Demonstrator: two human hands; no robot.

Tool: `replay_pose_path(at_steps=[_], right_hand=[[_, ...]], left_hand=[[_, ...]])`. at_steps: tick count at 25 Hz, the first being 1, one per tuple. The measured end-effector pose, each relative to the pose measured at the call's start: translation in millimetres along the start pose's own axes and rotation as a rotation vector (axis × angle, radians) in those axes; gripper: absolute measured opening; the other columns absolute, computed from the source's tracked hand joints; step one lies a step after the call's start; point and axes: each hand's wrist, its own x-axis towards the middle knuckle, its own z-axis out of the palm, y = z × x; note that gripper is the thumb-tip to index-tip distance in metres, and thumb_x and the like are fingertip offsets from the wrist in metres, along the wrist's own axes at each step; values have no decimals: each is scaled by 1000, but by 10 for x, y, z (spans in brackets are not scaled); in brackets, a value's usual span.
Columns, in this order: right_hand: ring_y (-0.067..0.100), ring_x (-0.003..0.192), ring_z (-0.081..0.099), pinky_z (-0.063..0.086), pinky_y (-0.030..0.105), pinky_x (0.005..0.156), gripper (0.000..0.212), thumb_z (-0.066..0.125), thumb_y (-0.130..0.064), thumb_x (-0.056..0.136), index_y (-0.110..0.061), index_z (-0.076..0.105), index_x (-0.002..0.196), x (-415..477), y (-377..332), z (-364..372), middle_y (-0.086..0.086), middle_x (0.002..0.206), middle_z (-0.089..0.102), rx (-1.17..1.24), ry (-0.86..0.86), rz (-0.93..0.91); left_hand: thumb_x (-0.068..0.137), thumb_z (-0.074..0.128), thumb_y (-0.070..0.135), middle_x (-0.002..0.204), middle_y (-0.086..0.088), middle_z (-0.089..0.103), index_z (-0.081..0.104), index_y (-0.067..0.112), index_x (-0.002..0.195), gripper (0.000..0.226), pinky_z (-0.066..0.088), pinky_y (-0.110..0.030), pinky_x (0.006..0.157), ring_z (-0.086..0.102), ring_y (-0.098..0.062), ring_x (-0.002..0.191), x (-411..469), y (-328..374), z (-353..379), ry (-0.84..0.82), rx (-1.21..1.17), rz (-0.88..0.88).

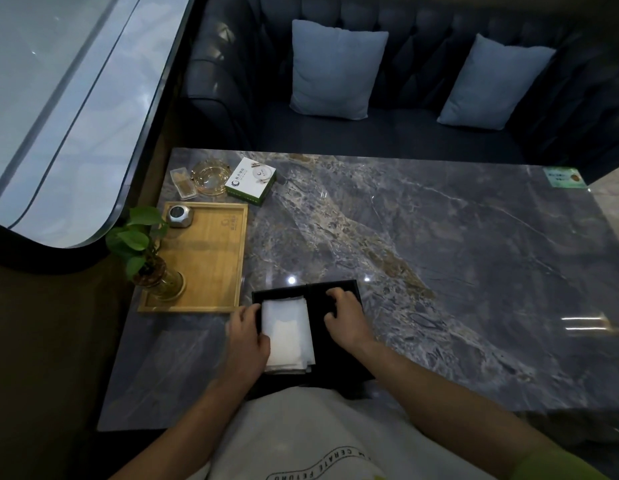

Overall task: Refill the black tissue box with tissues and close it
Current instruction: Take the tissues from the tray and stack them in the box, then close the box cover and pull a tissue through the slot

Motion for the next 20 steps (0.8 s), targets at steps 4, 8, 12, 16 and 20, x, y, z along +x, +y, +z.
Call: replay_pose_path(at_steps=[4, 8, 12, 16, 20], right_hand=[[34, 128, 43, 38, 37, 106, 54, 59, -14, 90, -3, 38, 139, 30, 291, -121, 20, 141, 38, -23, 52, 202], [30, 106, 58, 46, 32, 85, 42, 61, -16, 88, 0, 48, 125, 15, 498, -146, 21, 124, 58, 34, 78, 265], [26, 94, 67, 55, 37, 84, 28, 59, -15, 91, -5, 62, 117, -35, 638, -110, 15, 107, 70, 338, -8, 330], [15, 63, 63, 50, 25, 55, 18, 58, -18, 94, -15, 69, 80, -80, 645, -229, 4, 72, 66, 672, 64, 410], [14, 60, 65, 50, 25, 55, 25, 58, -21, 93, -21, 75, 76, -211, 550, -450, -1, 68, 69, 897, 28, 429]], left_hand=[[93, 53, 29, 149, -14, 40, 30, 14, 147, 61, 35, -43, 107, 40, -32, 135, 76, -89, 64, -99, -201, -313], [86, 46, 58, 125, -14, 64, 66, 23, 110, 47, 44, -51, 103, 61, -30, 112, 147, -123, 138, -153, -659, -591], [91, 46, 60, 105, -11, 74, 70, 15, 112, 55, 56, -48, 87, 71, -30, 98, 177, -132, 174, -188, -958, -733], [97, 38, 54, 100, -6, 75, 68, 19, 110, 49, 57, -38, 77, 71, -23, 92, 168, -76, 183, -201, -1023, -692], [100, 28, 53, 79, 14, 75, 63, 29, 100, 43, 55, -21, 52, 72, -4, 70, 117, -75, 166, -237, -1060, -659]])
